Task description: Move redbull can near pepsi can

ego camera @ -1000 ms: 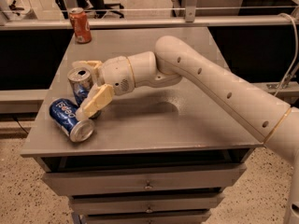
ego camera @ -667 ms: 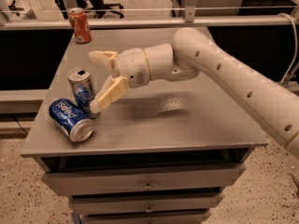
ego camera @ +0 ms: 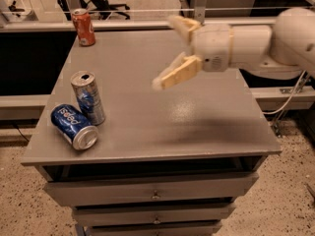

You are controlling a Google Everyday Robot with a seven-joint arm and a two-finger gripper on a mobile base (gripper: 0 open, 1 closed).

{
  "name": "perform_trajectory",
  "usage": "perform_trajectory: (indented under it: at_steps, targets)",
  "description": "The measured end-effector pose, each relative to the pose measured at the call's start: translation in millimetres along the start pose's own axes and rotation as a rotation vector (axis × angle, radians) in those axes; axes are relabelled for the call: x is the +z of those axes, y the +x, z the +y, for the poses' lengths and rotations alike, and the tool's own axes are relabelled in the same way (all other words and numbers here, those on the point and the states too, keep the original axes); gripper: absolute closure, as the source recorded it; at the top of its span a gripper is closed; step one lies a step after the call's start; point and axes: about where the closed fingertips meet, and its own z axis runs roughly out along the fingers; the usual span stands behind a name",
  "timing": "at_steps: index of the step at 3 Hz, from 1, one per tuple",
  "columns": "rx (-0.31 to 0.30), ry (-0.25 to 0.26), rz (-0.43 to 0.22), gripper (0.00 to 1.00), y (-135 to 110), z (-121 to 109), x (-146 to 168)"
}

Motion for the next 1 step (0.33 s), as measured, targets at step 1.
perform_trajectory:
  at_steps: [1]
  targets:
    - [-0.011, 0.082, 0.014, 0.0, 1.5, -10.9, -35.7]
